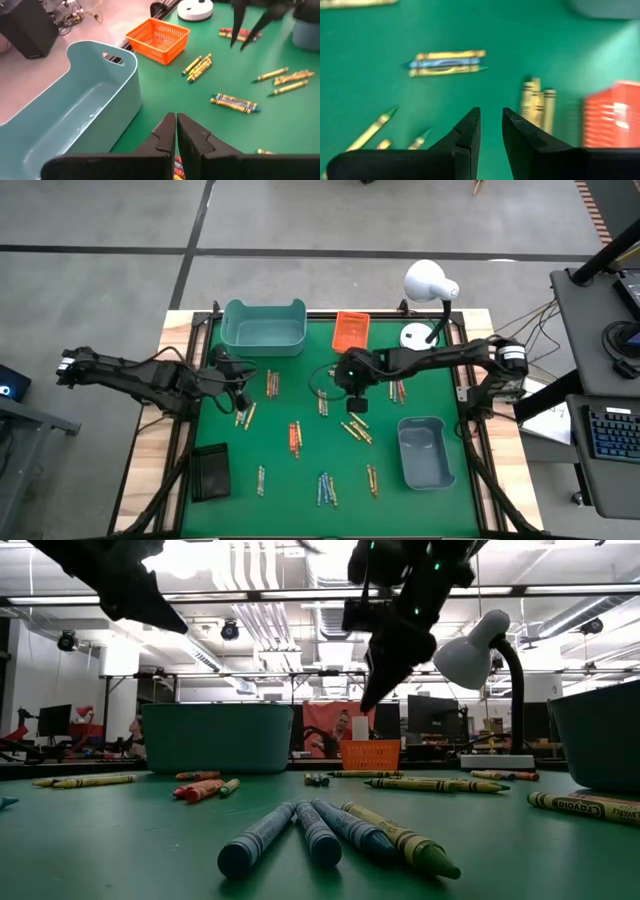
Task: Sort crayons
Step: Put the green crayon into the blue bin
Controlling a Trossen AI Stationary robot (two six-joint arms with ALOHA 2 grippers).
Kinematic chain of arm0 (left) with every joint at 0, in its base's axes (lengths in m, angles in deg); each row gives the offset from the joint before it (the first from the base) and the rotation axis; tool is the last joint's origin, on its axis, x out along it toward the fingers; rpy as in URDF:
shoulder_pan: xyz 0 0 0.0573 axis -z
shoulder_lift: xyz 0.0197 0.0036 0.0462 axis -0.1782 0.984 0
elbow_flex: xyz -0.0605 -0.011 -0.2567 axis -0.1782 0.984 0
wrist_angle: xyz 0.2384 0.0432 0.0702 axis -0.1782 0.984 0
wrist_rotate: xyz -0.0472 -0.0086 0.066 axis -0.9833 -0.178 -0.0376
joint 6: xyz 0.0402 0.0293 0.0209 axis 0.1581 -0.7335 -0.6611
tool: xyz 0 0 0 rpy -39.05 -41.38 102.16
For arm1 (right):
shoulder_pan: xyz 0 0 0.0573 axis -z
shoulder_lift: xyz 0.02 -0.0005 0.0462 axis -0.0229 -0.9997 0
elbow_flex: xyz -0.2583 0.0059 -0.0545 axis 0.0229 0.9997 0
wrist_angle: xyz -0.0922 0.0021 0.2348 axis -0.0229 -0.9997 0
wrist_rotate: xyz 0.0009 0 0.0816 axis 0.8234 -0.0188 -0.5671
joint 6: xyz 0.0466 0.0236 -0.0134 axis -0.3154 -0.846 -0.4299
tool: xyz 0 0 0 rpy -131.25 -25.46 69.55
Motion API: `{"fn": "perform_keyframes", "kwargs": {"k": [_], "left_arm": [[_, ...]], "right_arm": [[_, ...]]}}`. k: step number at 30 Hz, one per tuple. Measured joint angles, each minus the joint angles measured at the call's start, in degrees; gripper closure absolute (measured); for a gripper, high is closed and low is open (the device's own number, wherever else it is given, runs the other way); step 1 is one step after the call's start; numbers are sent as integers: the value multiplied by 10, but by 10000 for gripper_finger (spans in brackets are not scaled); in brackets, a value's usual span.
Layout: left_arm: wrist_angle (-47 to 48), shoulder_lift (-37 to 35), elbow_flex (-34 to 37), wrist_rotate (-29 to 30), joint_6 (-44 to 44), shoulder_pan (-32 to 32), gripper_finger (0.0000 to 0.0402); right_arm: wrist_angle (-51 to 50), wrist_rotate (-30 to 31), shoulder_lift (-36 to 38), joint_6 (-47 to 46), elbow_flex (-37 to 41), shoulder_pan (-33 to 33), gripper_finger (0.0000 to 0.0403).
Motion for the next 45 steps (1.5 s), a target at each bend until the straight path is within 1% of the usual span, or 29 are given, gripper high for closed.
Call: {"fn": "perform_keyframes", "kwargs": {"k": [2,6,10,14,17,26,33,38,45], "left_arm": [[-1,-5,0,0,23,0,402],[-1,-4,1,-1,62,2,402],[-2,6,3,-1,69,2,402],[-10,16,3,-1,70,2,402],[-21,22,3,-1,70,2,402],[-26,29,3,0,68,1,402],[-31,29,3,0,68,1,402],[-31,29,3,0,68,1,402],[-30,29,3,0,58,1,402]], "right_arm": [[4,-17,-13,16,1,16,333],[18,-18,-44,33,3,50,333],[45,-19,-72,33,3,70,333],[46,-20,-93,33,-1,74,333],[46,-20,-96,30,-1,74,333],[51,-20,-96,-17,-5,73,333],[53,-20,-96,-3,-12,73,333],[53,-20,-96,-37,-17,73,332],[49,-21,-95,-26,-29,69,301]]}}
